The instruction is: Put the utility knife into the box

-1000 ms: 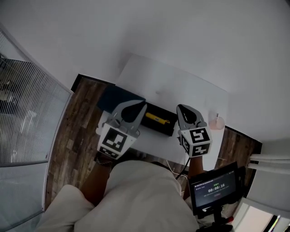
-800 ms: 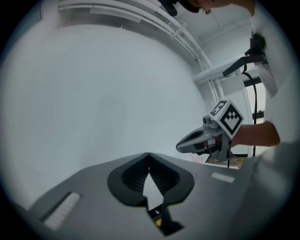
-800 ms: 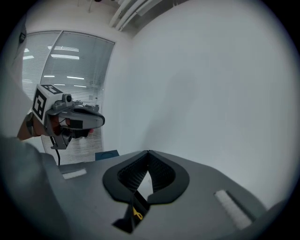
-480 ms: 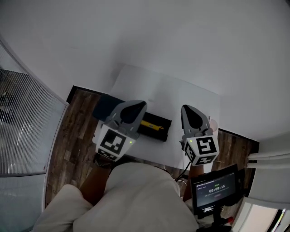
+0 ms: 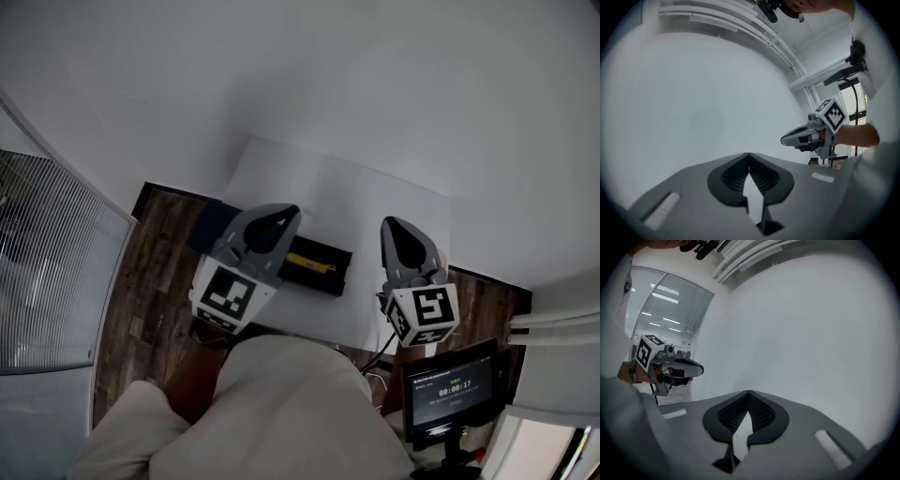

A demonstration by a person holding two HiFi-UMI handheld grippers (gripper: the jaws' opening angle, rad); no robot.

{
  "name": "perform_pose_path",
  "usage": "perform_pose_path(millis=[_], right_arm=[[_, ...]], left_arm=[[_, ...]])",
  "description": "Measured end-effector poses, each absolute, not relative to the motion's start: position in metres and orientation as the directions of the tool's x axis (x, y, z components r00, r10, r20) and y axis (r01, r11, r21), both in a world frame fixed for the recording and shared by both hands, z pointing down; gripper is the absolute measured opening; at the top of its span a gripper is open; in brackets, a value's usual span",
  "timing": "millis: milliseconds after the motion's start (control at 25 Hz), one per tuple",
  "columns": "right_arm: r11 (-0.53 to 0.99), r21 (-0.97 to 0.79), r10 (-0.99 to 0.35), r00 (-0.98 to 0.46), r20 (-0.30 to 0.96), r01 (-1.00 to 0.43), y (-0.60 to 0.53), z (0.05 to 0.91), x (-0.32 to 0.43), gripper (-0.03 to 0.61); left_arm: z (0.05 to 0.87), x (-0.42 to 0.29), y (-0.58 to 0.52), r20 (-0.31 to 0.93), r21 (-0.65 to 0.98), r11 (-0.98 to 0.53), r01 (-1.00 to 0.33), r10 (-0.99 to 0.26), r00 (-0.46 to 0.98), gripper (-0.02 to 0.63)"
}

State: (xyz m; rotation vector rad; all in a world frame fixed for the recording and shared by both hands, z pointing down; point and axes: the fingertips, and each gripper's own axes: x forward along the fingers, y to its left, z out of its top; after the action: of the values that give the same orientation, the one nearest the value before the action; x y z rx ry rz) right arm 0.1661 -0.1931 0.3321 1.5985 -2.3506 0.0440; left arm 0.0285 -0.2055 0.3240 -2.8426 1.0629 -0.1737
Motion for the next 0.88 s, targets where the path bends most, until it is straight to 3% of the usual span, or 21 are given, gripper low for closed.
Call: perform_pose_path(millis=[880], right_arm=[[0.392,0.129,-0.902,-0.353,0.247,-0.911,-0.1994,0.3340,0.1571,0.000]], left_arm=[[0.3348,0.0257,-0.2091,0.085,-0.157,-0.762,-0.629,-0.645,0.760,-0.002]])
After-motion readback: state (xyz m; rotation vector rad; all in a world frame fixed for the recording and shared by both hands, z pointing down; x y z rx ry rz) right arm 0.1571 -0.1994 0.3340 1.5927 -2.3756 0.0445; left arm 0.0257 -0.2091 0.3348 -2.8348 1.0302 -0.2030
